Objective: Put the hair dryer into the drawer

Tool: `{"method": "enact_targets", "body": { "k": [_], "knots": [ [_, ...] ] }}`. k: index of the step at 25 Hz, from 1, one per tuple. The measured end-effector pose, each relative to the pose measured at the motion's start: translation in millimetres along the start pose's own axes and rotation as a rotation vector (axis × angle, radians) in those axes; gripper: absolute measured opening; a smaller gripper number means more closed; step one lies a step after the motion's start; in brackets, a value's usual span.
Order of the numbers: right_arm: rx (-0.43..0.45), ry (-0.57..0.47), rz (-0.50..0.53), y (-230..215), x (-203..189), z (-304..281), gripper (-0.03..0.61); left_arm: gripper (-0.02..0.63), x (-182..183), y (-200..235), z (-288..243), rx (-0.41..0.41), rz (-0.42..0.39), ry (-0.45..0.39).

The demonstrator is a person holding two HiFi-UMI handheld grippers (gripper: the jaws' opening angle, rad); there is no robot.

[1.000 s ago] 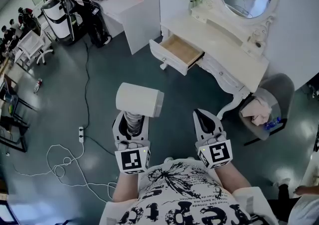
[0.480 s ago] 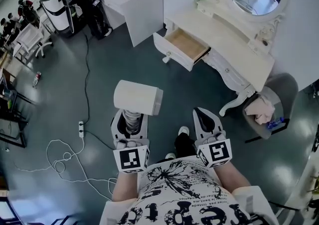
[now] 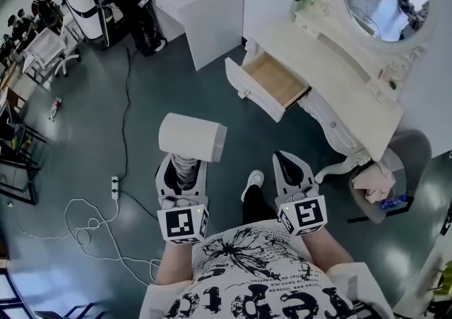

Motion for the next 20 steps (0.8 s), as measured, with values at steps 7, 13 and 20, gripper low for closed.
{"method": "enact_targets", "body": {
  "k": [7,13,20],
  "knots": [
    [-0.011,-0.015,0.009,-77.6,11.7,-95.6,0.009,0.256,-1.5,13.0,-122.3,0.003,0.006,0.004],
    [-0.034,-0.026,0.026,-145.6,22.4,-167.4,0.009,0.256,1.7,11.9,-224.6,-0.029,0.004,-0.014],
    [-0.117,-0.007,0.008,-197.0,18.3,-208.7,0.009,0.256,-4.2,0.7,-314.0,-0.13,0.0,0.006]
  ]
}}
Point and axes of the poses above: the fingertips, and each gripper's own axes: z backward along the fingers, y to its left, x out of its top, the point moved 5 cm from there along z, backward along the fingers, and after that the axes turned 4 degrees about -y, right-handed, at the moved point
